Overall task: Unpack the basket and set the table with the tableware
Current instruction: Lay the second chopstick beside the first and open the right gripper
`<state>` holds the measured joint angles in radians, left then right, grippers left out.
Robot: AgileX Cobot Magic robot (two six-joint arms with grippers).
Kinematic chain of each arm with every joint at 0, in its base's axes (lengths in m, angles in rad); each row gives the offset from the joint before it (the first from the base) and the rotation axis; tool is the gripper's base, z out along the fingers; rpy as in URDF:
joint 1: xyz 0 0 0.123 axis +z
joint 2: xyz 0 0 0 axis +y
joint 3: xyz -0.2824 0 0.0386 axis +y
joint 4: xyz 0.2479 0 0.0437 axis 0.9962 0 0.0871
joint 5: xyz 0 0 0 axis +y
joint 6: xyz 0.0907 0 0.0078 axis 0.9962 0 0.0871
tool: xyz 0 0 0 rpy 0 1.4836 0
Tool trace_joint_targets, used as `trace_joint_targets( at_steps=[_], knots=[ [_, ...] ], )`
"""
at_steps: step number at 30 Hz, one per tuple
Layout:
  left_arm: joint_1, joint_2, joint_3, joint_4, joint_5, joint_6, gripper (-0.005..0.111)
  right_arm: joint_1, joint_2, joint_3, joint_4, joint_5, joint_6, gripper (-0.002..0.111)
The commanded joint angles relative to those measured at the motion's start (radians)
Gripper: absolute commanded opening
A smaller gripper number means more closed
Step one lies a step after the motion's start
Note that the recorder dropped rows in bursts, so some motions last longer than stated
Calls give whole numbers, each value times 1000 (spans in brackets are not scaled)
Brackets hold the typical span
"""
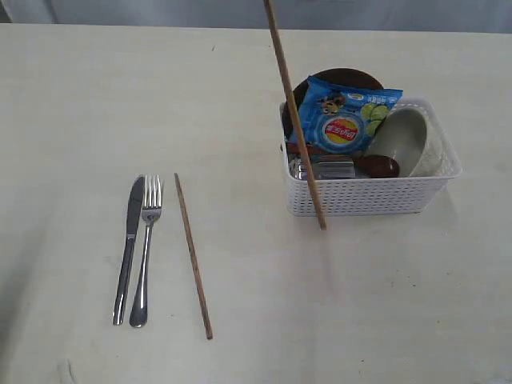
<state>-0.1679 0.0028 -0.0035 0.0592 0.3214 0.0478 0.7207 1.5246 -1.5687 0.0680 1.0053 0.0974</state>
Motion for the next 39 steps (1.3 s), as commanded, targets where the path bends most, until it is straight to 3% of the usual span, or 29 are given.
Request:
trace_joint_targets(
  at_steps=[1, 8, 20, 27, 39],
  knots=[
    [-7, -3, 3, -11, -2, 2, 0, -10, 49, 7, 160, 120, -18, 0],
    [-7, -3, 3, -11, -2, 2, 0, -10, 119, 131, 441, -31, -97, 0],
    [-7, -3, 3, -11, -2, 2, 0, -8, 353, 180, 556, -171, -170, 0],
    [-7, -3, 3, -11, -2, 2, 0, -10, 472, 164, 536, -287, -226, 0],
    [-7, -3, 3, -11, -2, 2, 0, -10, 606, 9, 497, -300, -245, 0]
  ],
)
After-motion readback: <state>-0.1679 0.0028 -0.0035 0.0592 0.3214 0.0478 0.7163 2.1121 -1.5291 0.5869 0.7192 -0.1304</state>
